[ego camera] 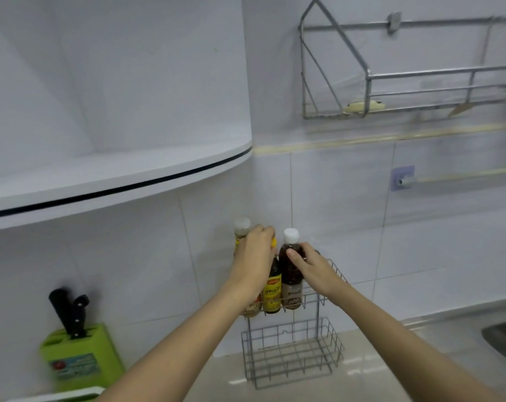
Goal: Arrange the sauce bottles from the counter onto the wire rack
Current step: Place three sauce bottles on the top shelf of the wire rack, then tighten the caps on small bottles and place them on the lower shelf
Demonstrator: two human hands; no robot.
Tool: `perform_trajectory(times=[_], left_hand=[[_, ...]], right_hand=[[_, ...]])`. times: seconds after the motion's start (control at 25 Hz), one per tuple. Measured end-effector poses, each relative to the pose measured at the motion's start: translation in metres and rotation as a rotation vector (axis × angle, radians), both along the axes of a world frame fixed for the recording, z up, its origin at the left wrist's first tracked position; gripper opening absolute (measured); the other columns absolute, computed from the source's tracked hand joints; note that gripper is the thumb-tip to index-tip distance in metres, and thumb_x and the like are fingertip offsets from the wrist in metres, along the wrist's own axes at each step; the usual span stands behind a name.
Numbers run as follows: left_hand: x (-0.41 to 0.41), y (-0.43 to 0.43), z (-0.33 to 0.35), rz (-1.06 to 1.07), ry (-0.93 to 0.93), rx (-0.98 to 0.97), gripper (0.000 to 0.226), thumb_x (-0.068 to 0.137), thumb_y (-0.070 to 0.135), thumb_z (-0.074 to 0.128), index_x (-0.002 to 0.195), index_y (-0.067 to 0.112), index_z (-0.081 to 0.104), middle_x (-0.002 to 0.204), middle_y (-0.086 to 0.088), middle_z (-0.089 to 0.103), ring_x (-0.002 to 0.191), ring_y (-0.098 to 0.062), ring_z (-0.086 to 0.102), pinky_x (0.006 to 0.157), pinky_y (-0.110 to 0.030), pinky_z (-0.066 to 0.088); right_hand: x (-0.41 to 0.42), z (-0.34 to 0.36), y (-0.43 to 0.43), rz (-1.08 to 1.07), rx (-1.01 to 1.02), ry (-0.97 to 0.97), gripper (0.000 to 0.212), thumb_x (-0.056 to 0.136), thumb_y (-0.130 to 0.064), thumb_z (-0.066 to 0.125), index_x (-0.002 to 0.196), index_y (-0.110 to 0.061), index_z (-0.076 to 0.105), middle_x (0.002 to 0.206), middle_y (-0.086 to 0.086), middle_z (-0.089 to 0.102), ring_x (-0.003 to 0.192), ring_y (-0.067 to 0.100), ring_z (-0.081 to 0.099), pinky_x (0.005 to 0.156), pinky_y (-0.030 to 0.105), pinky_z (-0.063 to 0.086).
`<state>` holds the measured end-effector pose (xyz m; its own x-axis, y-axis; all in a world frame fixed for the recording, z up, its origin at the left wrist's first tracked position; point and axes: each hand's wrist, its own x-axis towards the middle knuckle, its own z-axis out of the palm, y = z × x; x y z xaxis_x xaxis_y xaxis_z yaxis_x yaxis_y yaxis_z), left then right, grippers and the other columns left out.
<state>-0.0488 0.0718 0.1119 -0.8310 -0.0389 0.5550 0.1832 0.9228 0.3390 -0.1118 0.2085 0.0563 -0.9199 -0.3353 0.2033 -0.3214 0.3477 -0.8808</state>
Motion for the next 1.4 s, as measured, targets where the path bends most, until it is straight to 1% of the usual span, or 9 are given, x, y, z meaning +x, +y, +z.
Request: perform_trajectory(times=[0.2,0.4,0.68,0.76,0.88,1.0,1.08,1.24,1.4], left_hand=[[0.003,-0.001,0.001,0.002,-0.04,-0.039,0.003,0.089,0.011,0.059,0.091,0.009,0.058,0.097,-0.008,0.06,0.086,-0.026,0.06,0.077,-0.043,0.055],[0.045,-0.012,0.018,-0.147,-0.024,-0.101,0.015,0.091,0.017,0.057,0.099,0.006,0.062,0.104,-0.009,0.065,0.093,-0.027,0.062,0.079,-0.042,0.053],[0.174,-0.072,-0.022,-0.326,-0.605,0.02,0.015,0.089,0.021,0.064,0.093,0.007,0.069,0.087,-0.005,0.073,0.068,-0.016,0.067,0.064,-0.019,0.049],[0.209,-0.092,-0.046,-0.279,-0.657,0.14,0.015,0.089,0.021,0.064,0.094,0.007,0.069,0.089,-0.005,0.074,0.072,-0.013,0.067,0.064,-0.013,0.047],[0.259,-0.128,-0.085,-0.089,-0.497,0.27,0.014,0.089,0.018,0.062,0.097,0.01,0.07,0.095,-0.003,0.073,0.082,-0.009,0.065,0.069,-0.007,0.043],[0.311,-0.175,-0.143,0.364,-0.16,0.419,0.028,0.083,-0.007,0.051,0.098,0.01,0.068,0.102,-0.003,0.071,0.09,-0.018,0.067,0.077,-0.016,0.046],[0.35,-0.195,-0.191,0.603,-0.215,0.525,0.044,0.074,-0.018,0.042,0.096,0.014,0.063,0.107,-0.008,0.069,0.094,-0.023,0.066,0.081,-0.02,0.045],[0.391,-0.167,-0.251,0.409,-0.603,0.751,0.043,0.065,0.008,0.057,0.105,0.021,0.053,0.116,-0.009,0.064,0.109,-0.02,0.059,0.084,-0.016,0.045],[0.378,-0.149,-0.258,0.451,-0.375,0.884,0.044,0.063,0.033,0.075,0.099,0.014,0.06,0.1,-0.003,0.07,0.091,-0.014,0.065,0.079,-0.03,0.051]], right_hand=[[0.005,0.007,0.004,0.022,-0.004,-0.072,0.04,0.096,-0.039,0.047,0.124,-0.011,0.05,0.12,0.009,0.062,0.103,0.019,0.059,0.078,0.025,0.049],[0.015,0.016,0.025,0.04,0.074,-0.105,0.065,0.094,-0.047,0.045,0.147,-0.012,0.028,0.144,0.007,0.046,0.13,0.024,0.046,0.107,0.041,0.036],[0.094,0.018,0.021,-0.244,-0.114,0.276,0.025,0.096,-0.024,0.051,0.113,-0.007,0.056,0.113,0.017,0.063,0.101,0.028,0.058,0.076,0.025,0.042],[0.127,0.005,0.005,-0.113,-0.102,0.271,0.008,0.095,-0.018,0.053,0.1,-0.014,0.057,0.099,0.013,0.066,0.087,0.027,0.06,0.064,0.016,0.046],[0.178,-0.021,-0.031,0.195,0.097,0.244,0.007,0.091,-0.016,0.059,0.087,-0.021,0.058,0.081,0.004,0.065,0.078,0.02,0.062,0.064,0.025,0.046],[0.23,-0.041,-0.079,0.435,0.245,0.345,0.003,0.09,-0.025,0.058,0.087,-0.026,0.058,0.077,-0.011,0.061,0.073,0.007,0.057,0.062,0.022,0.043],[0.259,-0.054,-0.114,0.574,0.364,0.457,0.012,0.089,-0.035,0.056,0.095,-0.025,0.057,0.082,-0.013,0.059,0.076,0.004,0.052,0.067,0.023,0.042],[0.308,-0.083,-0.177,0.76,0.657,0.504,0.047,0.089,-0.05,0.048,0.123,-0.017,0.05,0.115,0.004,0.055,0.107,0.021,0.054,0.087,0.037,0.046],[0.327,-0.098,-0.206,0.767,0.814,0.579,0.058,0.086,-0.055,0.049,0.121,-0.008,0.051,0.118,0.013,0.055,0.11,0.032,0.054,0.085,0.042,0.047]])
